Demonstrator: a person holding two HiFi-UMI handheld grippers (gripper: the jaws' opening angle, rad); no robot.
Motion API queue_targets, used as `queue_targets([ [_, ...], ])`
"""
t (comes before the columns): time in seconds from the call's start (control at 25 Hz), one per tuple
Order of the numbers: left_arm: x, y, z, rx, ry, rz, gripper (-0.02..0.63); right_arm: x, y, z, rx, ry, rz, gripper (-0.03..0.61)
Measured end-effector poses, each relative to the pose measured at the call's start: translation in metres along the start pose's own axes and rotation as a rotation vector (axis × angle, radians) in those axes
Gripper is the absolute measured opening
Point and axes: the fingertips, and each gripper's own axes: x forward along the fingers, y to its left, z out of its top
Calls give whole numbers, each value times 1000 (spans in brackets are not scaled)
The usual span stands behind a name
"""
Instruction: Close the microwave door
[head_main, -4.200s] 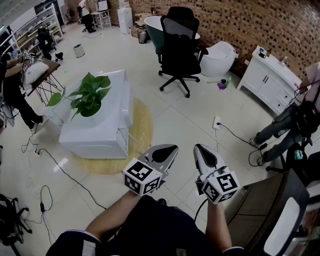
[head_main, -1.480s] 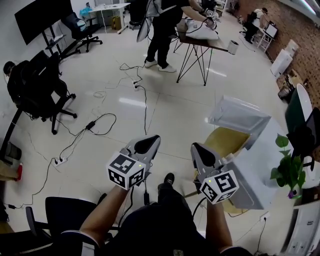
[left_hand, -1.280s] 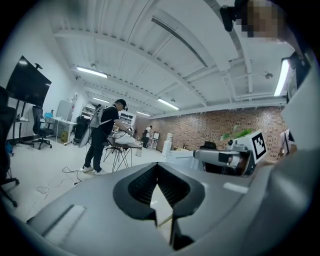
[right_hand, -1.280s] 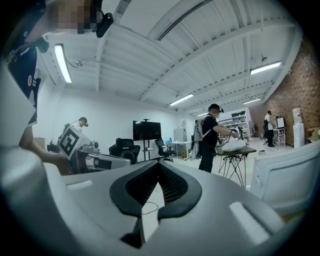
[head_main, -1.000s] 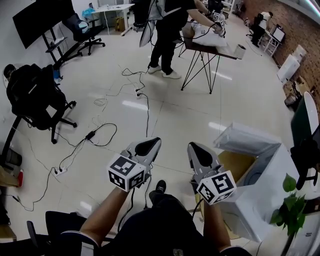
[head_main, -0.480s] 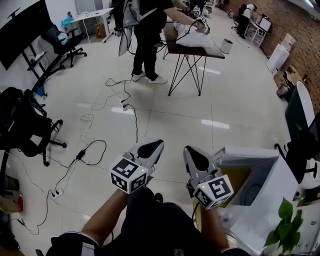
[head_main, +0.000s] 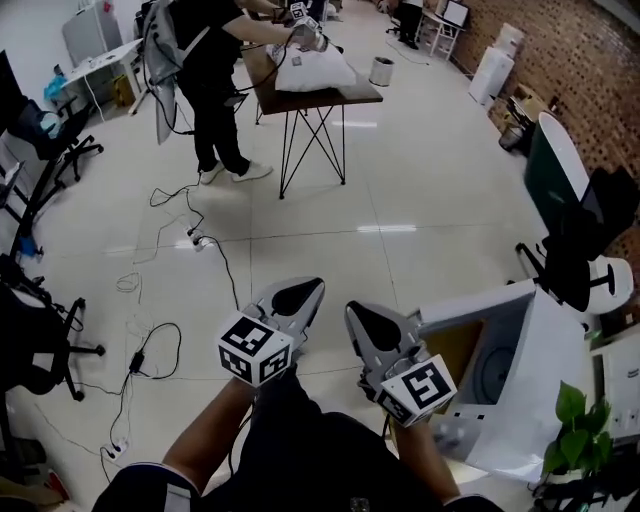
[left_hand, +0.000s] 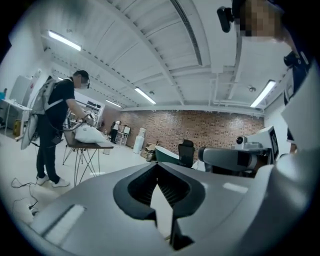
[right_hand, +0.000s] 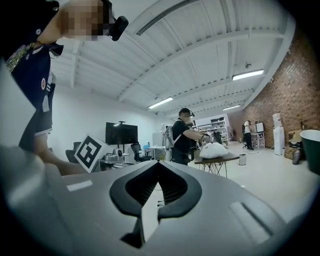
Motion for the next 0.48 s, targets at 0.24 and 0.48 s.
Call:
queue_targets([
  [0.24, 77, 6, 8, 31, 51, -274, 12, 18, -54, 11, -2, -29, -219, 0],
  [0.48, 138, -41, 9, 110, 154, -652, 12, -14, -95, 26, 18, -104, -576, 2],
])
